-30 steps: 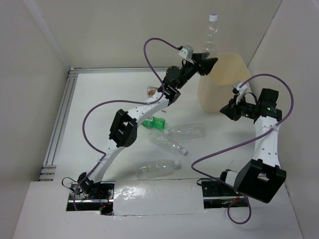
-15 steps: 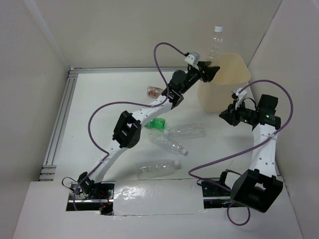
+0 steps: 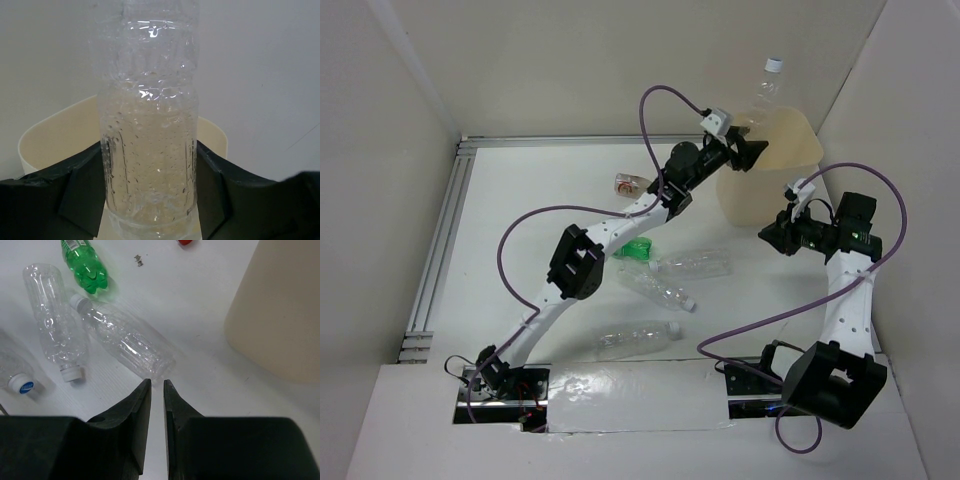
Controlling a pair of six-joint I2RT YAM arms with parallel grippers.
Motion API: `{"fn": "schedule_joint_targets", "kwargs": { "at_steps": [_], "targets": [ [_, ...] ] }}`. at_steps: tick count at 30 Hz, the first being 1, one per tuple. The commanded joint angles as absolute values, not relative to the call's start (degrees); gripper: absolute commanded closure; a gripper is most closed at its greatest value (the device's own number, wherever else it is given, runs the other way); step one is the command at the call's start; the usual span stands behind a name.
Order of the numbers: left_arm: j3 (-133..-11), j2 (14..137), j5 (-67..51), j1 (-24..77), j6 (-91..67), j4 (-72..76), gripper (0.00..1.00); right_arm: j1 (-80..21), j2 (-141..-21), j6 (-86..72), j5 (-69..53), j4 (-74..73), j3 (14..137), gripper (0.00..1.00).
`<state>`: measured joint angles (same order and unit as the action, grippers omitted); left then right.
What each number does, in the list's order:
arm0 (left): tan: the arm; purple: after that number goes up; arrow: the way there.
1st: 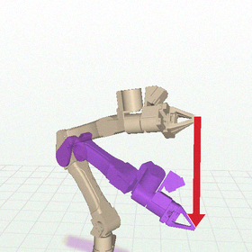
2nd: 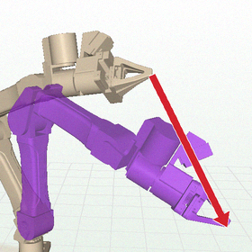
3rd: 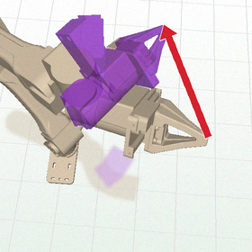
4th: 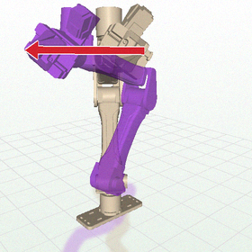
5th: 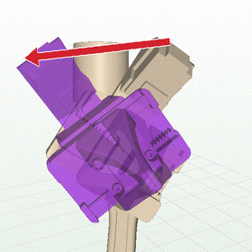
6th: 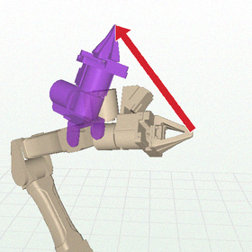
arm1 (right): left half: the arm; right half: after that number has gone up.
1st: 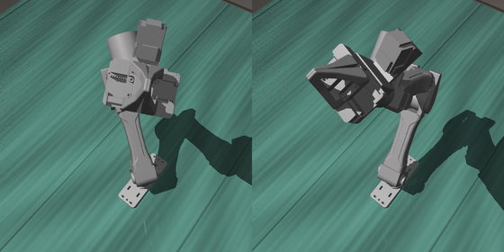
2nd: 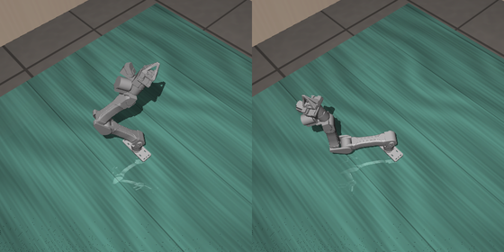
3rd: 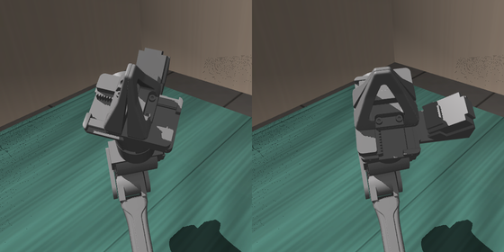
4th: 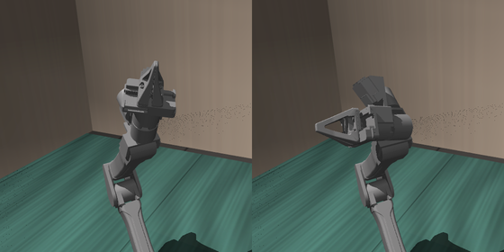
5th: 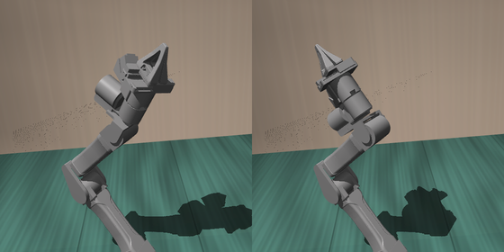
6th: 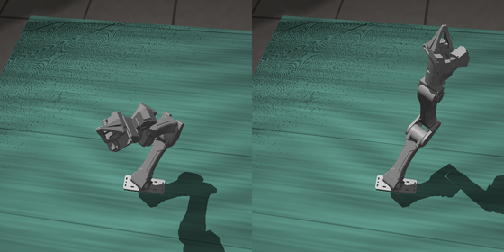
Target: Put the plastic bottles in the bin
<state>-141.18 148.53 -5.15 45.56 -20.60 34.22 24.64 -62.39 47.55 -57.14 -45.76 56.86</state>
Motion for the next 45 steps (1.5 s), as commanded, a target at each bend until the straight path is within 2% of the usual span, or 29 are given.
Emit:
{"fn": "schedule_joint_targets", "kwargs": {
  "at_steps": [1,4,5,12,14,15,17,18,21,22,23,27,28,31,32,37,38,42,45],
  "targets": [
    [-143.35,147.83,-5.89,46.05,-17.67,33.84,0.29,24.96,-61.08,47.02,-57.66,-46.41,56.25,0.77],
    [-143.35,147.83,-5.89,46.05,-17.14,33.84,0.04,24.96,-61.08,47.02,-58.18,-45.88,55.73,0.77],
    [-143.35,147.83,-5.89,46.05,-17.14,33.84,0.02,24.96,-61.08,47.02,-58.18,-45.88,55.72,0.77],
    [-143.96,147.22,-5.89,46.05,-17.14,33.31,0.0,24.96,-61.08,47.02,-58.18,-45.35,55.72,0.77],
    [-143.96,146.69,-5.37,46.05,-17.14,33.84,0.0,24.96,-61.08,47.02,-58.18,-45.35,55.72,0.73],
    [-143.96,146.17,-5.36,46.05,-17.14,34.36,0.0,24.96,-61.08,47.02,-58.18,-45.35,55.72,0.57],
    [-144.57,145.47,-4.84,45.44,-17.14,34.98,0.0,24.96,-61.08,47.02,-58.18,-45.35,55.72,0.43],
    [-144.58,145.46,-4.83,45.44,-17.14,34.98,0.0,24.96,-61.08,47.02,-58.18,-45.35,55.72,0.3],
    [-143.97,141.87,-4.83,44.04,-17.14,36.65,0.0,24.96,-61.61,49.82,-59.58,-46.66,55.72,0.18],
    [-143.96,140.81,-5.44,43.25,-17.92,37.43,0.0,24.96,-61.61,52.44,-60.72,-47.19,55.72,0.05],
    [-142.14,139.58,-5.45,43.24,-17.93,38.22,0.0,24.96,-61.61,54.38,-61.43,-48.85,55.72,0.0],
    [-135.54,130.54,-6.59,41.14,-16.88,37.54,0.0,24.96,-62.23,75.1,-65.21,-58.34,55.64,0.0],
    [-133.53,127.99,-7.55,40.44,-16.88,34.92,0.0,24.96,-62.84,84.54,-65.74,-60.36,54.85,0.0],
    [-119.14,114.73,-10.44,36.49,-21.08,29.72,0.0,22.6,-63.54,95.14,-64.7,-62.49,52.39,0.0],
    [-108.39,107.13,-11.07,34.04,-23.7,29.71,0.0,19.8,-64.15,96.49,-63.82,-61.97,52.38,0.0],
    [-77.04,86.72,-10.3,30.67,-22.34,23.75,0.0,6.88,-67.67,94.23,-55.13,-51.43,51.86,0.02],
    [-70.21,81.96,-9.24,30.67,-20.06,18.51,0.0,2.16,-69.15,91.96,-52.32,-48.54,52.55,0.02],
    [-58.4,73.94,-4.76,31.2,-20.11,5.23,0.0,-8.23,-73.82,83.69,-45.63,-39.14,52.56,0.02],
    [-52.32,67.52,-2.38,29.8,-25.92,-2.0,0.0,-11.76,-79.86,80.86,-41.05,-33.31,53.43,0.04]
  ]
}}
